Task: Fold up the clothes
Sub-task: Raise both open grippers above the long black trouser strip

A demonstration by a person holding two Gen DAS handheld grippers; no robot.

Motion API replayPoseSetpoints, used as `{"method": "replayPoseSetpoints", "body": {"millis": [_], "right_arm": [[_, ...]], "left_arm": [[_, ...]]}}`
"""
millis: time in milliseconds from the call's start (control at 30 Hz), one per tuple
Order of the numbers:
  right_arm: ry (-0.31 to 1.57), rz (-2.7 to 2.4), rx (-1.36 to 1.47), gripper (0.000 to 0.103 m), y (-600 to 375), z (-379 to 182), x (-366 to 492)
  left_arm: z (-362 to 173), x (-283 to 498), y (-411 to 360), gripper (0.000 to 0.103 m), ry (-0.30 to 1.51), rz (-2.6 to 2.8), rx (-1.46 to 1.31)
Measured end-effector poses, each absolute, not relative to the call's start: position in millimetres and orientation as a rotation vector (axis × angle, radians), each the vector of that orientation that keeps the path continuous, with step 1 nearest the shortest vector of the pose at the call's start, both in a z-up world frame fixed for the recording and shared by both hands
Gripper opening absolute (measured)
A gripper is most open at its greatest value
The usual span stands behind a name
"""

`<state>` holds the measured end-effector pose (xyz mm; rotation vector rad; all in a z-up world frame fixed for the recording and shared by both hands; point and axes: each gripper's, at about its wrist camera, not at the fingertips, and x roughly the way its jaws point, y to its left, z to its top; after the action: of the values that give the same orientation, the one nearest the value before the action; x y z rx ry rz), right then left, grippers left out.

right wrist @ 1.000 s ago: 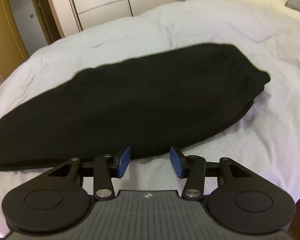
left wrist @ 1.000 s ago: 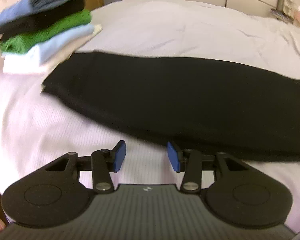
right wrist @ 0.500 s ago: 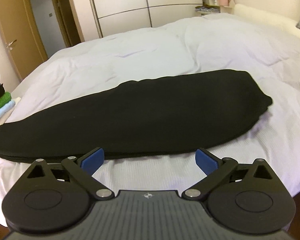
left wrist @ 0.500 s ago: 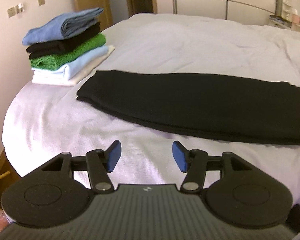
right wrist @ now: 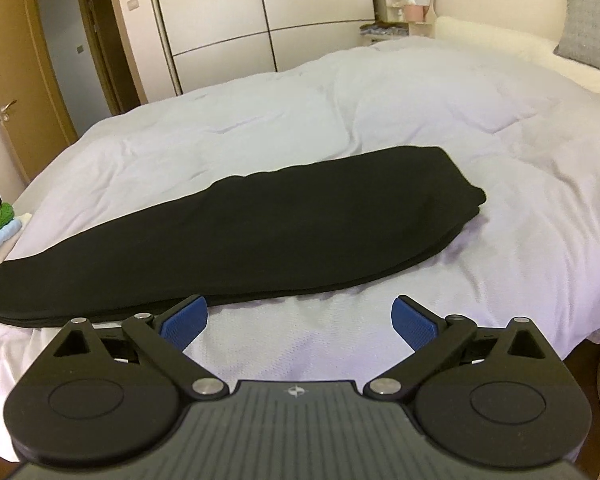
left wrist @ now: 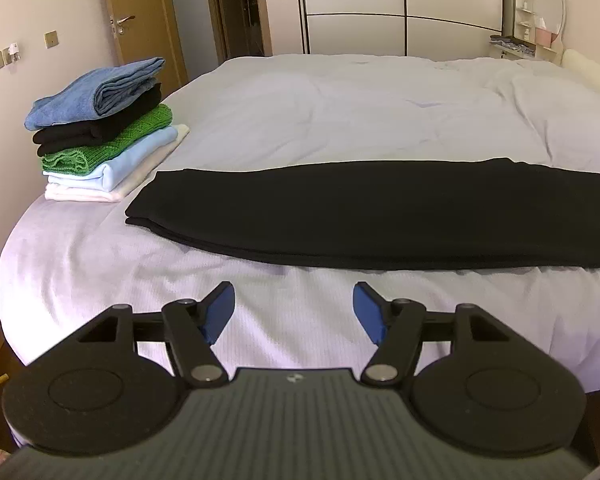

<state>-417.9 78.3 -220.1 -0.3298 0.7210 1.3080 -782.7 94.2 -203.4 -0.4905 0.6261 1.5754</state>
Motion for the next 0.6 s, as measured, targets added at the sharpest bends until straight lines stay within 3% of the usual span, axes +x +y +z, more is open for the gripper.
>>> {"method": "replayPoseSetpoints", "body": {"millis": [600], "right_arm": [[0.689,1.398,-0.376,0.101,71.3,-210.0,-453.7]], "left_arm": [[-202.2,-805.3,78.1,0.065,0.591,1.632,-0.53]]}}
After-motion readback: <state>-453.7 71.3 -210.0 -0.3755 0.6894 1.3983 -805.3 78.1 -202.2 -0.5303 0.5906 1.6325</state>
